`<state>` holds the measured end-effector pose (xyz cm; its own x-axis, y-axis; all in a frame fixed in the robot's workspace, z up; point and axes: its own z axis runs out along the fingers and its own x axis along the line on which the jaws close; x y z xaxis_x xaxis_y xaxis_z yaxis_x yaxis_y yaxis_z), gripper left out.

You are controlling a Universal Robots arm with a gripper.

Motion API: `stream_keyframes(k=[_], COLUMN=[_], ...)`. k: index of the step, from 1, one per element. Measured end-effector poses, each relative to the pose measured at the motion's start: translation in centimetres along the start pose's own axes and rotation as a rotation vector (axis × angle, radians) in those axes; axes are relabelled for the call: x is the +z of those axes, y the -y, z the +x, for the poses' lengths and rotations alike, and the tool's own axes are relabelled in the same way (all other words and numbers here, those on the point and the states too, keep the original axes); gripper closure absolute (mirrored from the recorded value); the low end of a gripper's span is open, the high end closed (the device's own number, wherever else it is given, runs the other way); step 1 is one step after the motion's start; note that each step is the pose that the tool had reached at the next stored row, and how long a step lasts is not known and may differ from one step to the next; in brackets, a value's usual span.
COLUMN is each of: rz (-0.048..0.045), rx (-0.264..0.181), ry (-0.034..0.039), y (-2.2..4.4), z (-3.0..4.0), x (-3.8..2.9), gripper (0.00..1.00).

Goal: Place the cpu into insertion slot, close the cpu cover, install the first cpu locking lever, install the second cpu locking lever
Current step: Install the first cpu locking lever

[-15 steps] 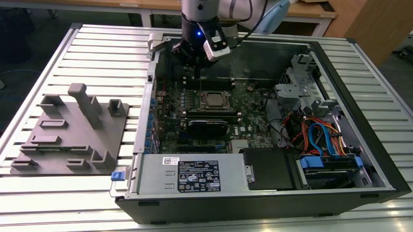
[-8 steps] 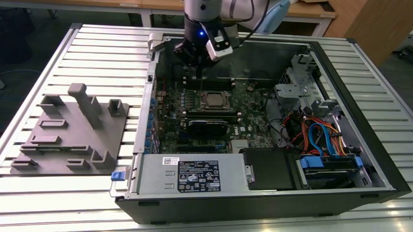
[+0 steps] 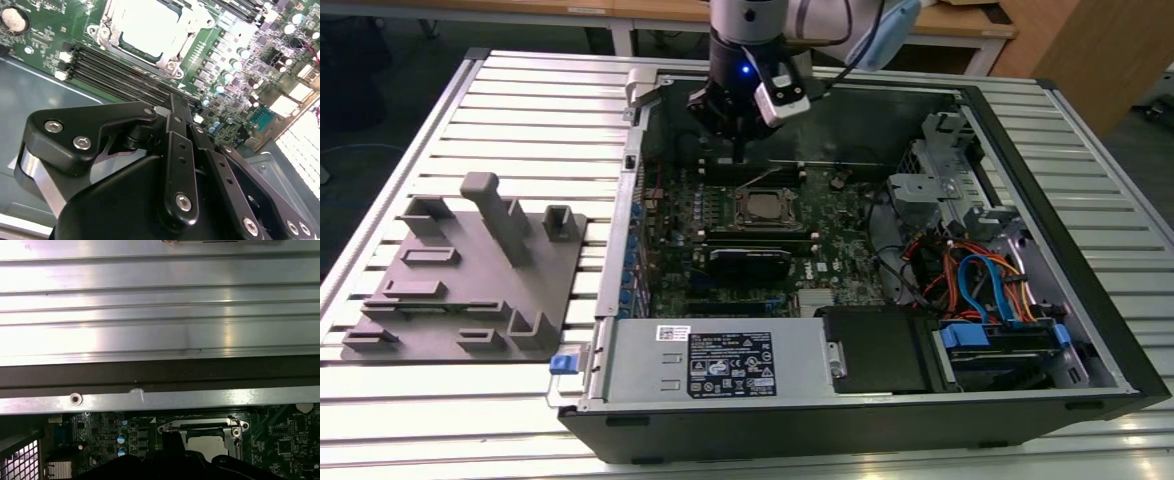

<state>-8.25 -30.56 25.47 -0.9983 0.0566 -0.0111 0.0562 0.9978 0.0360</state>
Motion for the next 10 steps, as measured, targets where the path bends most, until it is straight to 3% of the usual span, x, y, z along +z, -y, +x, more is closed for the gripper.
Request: stream_keyframes(k=[10], rz=[0.0], rx=[0.0], ry=[-0.0006], y=[-0.02], z=[-0.32], x=[0.01], gripper=[0.9])
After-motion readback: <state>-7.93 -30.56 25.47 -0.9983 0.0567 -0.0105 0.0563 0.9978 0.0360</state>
